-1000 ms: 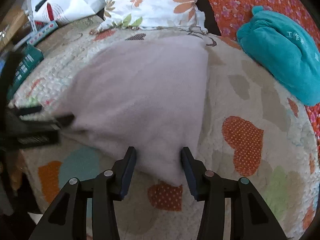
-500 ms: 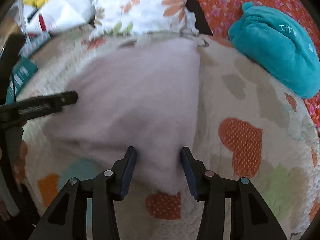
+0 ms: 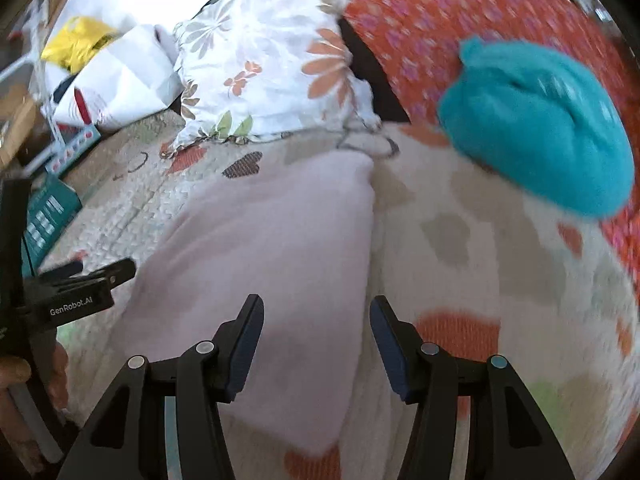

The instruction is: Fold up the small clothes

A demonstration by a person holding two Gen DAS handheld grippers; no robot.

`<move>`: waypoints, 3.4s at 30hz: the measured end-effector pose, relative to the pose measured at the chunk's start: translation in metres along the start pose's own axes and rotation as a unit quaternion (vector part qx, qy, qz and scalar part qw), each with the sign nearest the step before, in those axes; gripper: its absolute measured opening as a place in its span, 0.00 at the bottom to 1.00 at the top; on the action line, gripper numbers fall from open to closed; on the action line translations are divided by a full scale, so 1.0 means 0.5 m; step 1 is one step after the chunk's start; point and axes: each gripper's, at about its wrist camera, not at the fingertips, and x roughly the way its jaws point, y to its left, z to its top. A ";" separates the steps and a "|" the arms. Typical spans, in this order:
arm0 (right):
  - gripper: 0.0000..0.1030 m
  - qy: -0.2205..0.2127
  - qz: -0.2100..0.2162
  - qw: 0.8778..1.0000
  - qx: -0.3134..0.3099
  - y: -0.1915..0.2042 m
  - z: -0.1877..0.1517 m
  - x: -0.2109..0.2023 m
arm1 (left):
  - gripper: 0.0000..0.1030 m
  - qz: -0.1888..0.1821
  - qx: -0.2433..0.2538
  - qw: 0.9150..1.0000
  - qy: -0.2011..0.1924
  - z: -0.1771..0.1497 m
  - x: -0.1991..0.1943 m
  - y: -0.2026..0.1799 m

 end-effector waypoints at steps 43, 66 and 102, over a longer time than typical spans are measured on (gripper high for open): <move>0.69 0.038 -0.027 0.998 0.050 -0.032 -0.032 -0.030 | 1.00 0.033 0.006 0.994 -0.107 -0.057 -0.206 0.026; 0.74 0.068 -0.087 0.994 -0.001 0.023 -0.184 -0.086 | 1.00 -0.003 -0.010 1.000 0.024 -0.182 -0.160 0.010; 0.78 0.086 -0.108 0.990 -0.009 0.021 -0.193 -0.056 | 1.00 -0.014 0.006 0.998 0.054 -0.200 -0.130 -0.011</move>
